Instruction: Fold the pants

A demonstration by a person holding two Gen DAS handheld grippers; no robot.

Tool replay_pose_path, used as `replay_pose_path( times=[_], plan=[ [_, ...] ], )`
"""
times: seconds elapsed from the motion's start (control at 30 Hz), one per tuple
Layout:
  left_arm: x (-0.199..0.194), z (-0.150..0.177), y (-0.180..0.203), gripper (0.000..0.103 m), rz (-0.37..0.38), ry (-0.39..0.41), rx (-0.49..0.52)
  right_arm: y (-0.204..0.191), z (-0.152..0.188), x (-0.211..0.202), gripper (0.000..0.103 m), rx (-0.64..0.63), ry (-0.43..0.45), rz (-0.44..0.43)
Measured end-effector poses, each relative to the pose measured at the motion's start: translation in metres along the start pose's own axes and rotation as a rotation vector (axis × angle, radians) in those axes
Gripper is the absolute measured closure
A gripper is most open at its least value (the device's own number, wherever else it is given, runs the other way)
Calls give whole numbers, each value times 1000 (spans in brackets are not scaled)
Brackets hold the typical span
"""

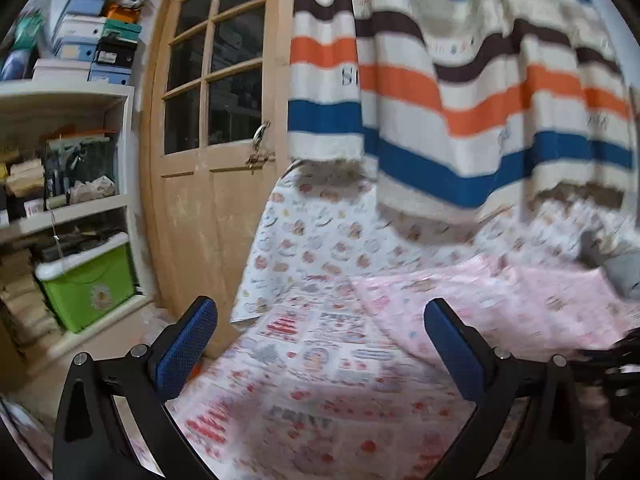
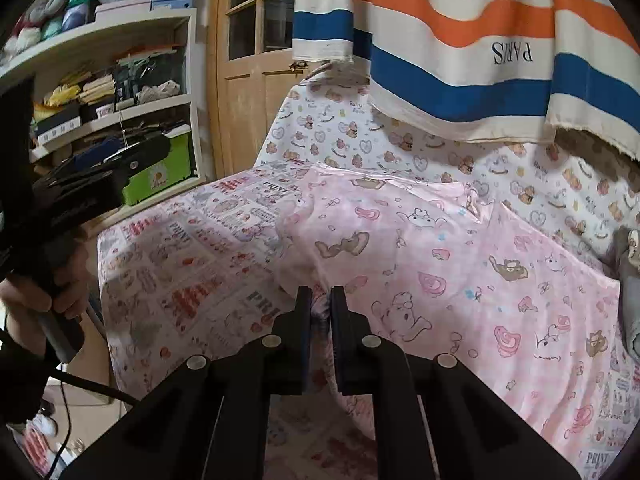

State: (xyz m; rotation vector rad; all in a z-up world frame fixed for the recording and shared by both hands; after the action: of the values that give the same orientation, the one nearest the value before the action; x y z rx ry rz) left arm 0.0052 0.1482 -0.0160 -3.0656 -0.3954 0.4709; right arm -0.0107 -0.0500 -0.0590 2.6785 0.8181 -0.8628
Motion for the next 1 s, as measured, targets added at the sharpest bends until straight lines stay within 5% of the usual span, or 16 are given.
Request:
replay_pose_path(
  times=[0.13, 0.3, 0.37, 0.43, 0.47, 0.6, 0.8, 1.0],
  plan=[
    [43, -10, 11, 1, -12, -77, 126, 4, -11, 6, 94, -40, 4, 38],
    [101, -18, 22, 11, 156, -252, 88, 15, -19, 17, 94, -9, -20, 26],
    [130, -15, 25, 26, 240, -349, 22, 20, -19, 19, 94, 10, -20, 33],
    [163, -8, 22, 62, 259, -445, -61, 24, -17, 21, 94, 20, -26, 48],
    [177, -5, 23, 65, 285, -485, -98, 25, -17, 21, 94, 25, -26, 51],
    [229, -2, 29, 69, 390, -615, -188, 28, -14, 17, 94, 41, -8, 64],
    [281, -2, 39, 71, 327, -668, -139, 35, -10, 16, 94, 91, -9, 77],
    [292, 15, 50, 75, 433, -769, -249, 42, -8, 12, 94, 132, 14, 50]
  ],
)
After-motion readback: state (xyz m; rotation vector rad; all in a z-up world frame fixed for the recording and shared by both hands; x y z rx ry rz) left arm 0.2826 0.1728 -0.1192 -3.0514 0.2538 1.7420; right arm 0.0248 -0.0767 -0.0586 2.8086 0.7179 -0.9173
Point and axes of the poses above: each gripper's, at about its wrist camera, not at the fingertips, and x roughly the way its jaws point, y to its right, z to its underside, the point moved 8 cm from there along x, roughly the way its jaws point, and after that the axes turned 1 degree about -z, right-handed, at the moved point
